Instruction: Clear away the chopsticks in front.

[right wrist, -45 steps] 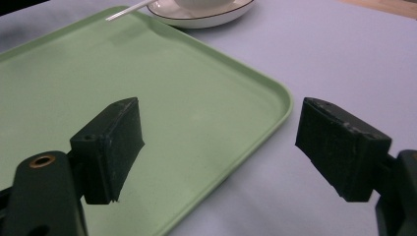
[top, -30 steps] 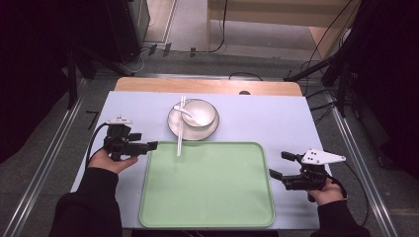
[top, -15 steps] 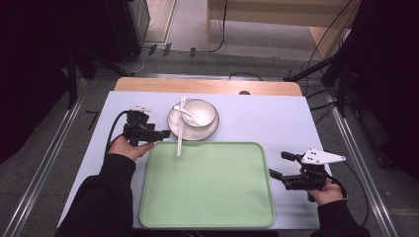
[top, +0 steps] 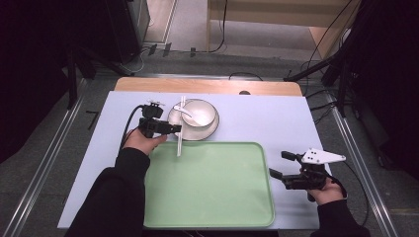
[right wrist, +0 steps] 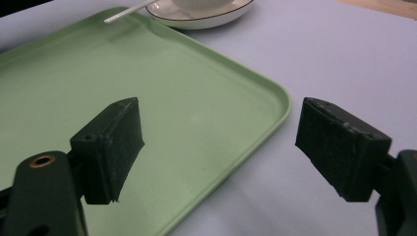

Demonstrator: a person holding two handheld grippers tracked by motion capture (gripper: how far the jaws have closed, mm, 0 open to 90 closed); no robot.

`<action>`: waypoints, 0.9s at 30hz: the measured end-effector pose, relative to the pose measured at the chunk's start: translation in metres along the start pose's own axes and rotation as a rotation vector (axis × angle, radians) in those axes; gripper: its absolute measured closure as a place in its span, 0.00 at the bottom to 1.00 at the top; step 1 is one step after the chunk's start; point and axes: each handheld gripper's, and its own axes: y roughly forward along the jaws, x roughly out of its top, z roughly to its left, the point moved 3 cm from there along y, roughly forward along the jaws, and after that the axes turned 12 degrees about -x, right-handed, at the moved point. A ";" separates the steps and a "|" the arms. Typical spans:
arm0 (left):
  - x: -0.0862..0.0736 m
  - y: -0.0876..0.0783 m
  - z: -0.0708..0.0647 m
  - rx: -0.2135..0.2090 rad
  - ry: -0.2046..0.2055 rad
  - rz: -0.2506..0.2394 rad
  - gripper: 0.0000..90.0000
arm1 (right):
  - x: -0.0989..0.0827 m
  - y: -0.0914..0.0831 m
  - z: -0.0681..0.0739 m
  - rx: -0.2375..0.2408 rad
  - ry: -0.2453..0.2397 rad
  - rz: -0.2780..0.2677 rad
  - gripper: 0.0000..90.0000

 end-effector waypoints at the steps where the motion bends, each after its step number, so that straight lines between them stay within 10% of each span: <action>1: 0.000 0.002 0.001 0.015 0.008 0.006 0.49 | 0.000 0.000 0.000 0.000 0.001 0.000 0.20; 27: 0.005 0.031 0.012 0.062 -0.110 0.011 0.79 | 0.000 0.000 0.000 0.002 -0.001 0.003 0.21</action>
